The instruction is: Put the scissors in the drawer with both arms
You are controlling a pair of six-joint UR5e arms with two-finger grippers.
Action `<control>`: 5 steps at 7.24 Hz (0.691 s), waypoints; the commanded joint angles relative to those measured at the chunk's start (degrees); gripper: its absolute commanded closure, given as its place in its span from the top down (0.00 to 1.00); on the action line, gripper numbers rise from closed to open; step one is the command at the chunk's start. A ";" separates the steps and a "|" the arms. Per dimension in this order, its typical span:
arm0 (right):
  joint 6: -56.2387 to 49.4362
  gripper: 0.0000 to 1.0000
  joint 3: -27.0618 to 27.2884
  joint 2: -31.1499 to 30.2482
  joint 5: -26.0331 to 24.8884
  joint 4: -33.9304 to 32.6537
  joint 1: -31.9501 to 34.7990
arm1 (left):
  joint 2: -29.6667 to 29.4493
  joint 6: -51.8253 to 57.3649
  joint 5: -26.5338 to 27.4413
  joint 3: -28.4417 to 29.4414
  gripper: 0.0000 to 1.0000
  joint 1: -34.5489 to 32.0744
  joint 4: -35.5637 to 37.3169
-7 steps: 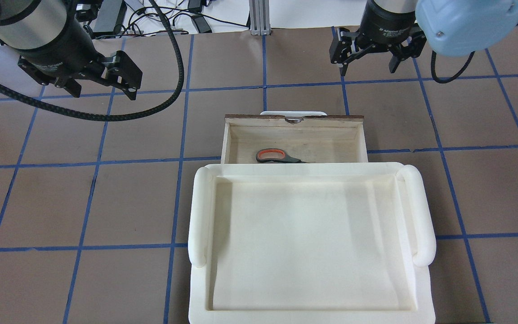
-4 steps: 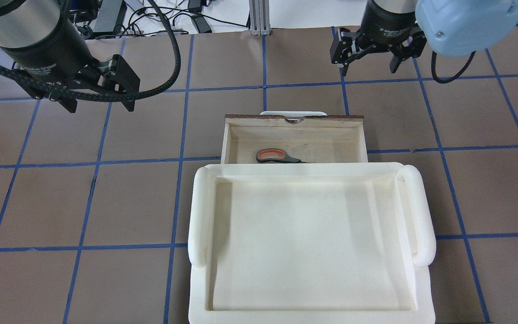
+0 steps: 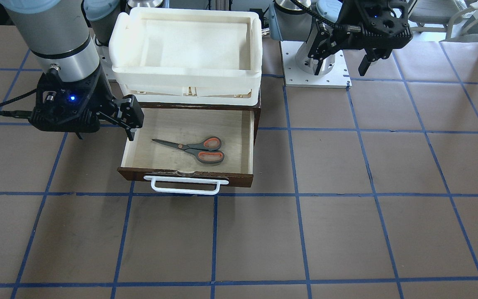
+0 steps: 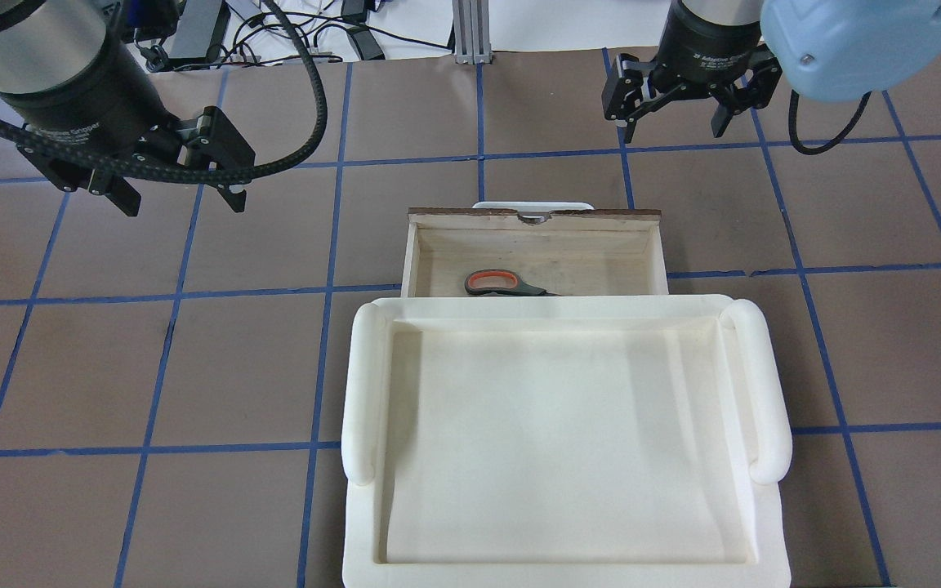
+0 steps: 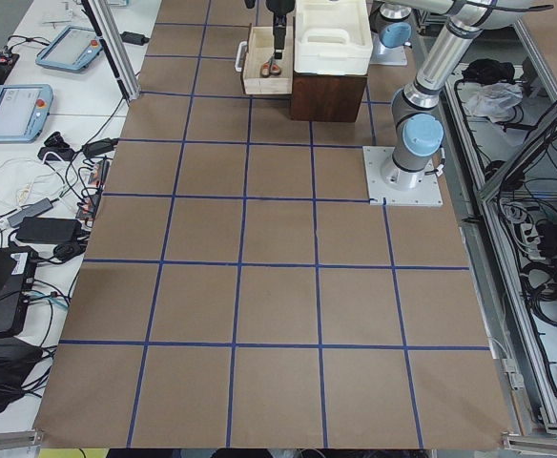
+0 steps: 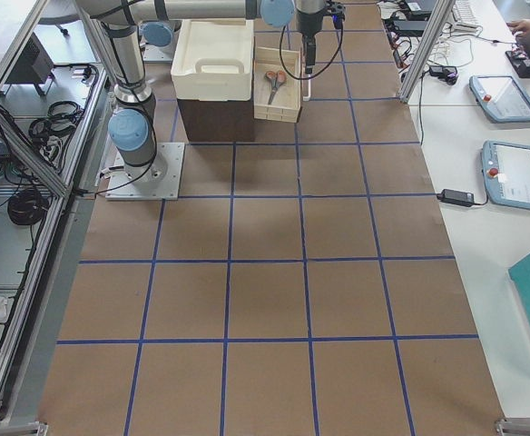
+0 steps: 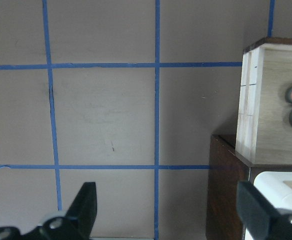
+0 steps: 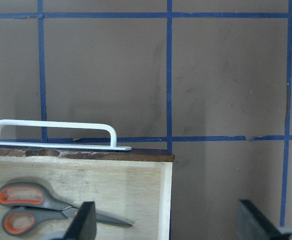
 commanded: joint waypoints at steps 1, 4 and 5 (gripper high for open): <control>0.00 1.00 0.00 -0.93 0.22 1.49 -0.01 | 0.13 0.24 -0.03 -0.33 1.00 0.00 0.09; 0.00 1.00 -0.09 -1.37 0.31 1.76 -0.01 | 0.40 0.24 0.06 -0.77 1.00 0.00 0.18; 0.00 1.00 -0.09 -1.37 0.31 1.77 -0.01 | 0.40 0.24 0.06 -0.86 1.00 -0.08 0.18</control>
